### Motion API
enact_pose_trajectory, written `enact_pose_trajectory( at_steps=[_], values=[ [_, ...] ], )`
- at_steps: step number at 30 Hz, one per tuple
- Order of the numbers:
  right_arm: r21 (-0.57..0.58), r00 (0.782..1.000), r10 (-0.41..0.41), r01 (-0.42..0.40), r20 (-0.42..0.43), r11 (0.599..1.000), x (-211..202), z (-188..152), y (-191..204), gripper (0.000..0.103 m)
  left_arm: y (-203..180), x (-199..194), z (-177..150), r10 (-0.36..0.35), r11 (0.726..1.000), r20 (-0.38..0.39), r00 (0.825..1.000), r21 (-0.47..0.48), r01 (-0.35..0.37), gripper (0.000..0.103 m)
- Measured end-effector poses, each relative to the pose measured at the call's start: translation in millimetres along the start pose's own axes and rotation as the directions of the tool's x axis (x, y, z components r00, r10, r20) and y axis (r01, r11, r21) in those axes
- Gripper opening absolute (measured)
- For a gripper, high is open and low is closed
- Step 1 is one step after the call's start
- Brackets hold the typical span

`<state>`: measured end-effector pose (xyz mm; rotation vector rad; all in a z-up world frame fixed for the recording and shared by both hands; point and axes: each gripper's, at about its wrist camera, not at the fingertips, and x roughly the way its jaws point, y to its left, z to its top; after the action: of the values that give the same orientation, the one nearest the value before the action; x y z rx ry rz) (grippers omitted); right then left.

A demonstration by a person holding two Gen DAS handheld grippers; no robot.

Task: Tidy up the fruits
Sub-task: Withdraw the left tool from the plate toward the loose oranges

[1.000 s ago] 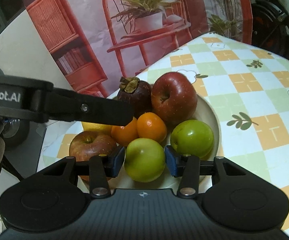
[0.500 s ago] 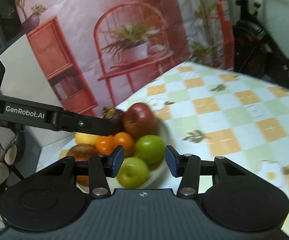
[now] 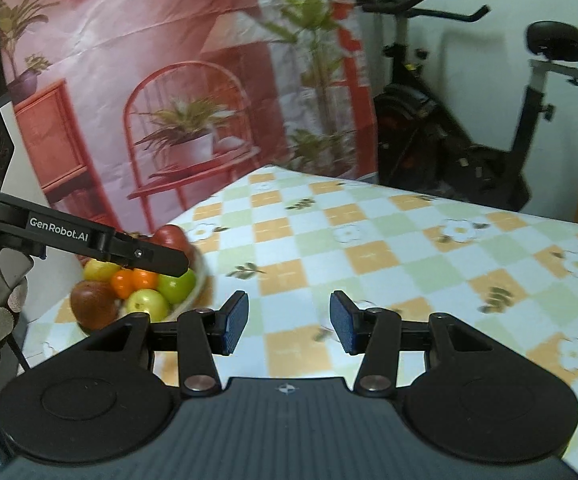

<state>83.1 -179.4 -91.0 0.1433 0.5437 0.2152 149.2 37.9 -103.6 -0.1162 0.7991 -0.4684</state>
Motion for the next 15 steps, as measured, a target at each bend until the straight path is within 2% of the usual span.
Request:
enact_pose_trajectory(
  at_steps=[9, 15],
  values=[
    [0.034, 0.996, -0.092, 0.092, 0.009, 0.995, -23.1, -37.4, -28.1, 0.05, -32.9, 11.7, -20.2, 0.006, 0.999, 0.021, 1.0, 0.049, -0.007, 0.051],
    [0.005, 0.993, -0.119, 0.119, 0.017, 0.993, -32.8, -68.8, -34.6, 0.05, -43.2, 19.9, -44.8, 0.013, 1.0, 0.031, 0.999, 0.007, -0.013, 0.051]
  ],
)
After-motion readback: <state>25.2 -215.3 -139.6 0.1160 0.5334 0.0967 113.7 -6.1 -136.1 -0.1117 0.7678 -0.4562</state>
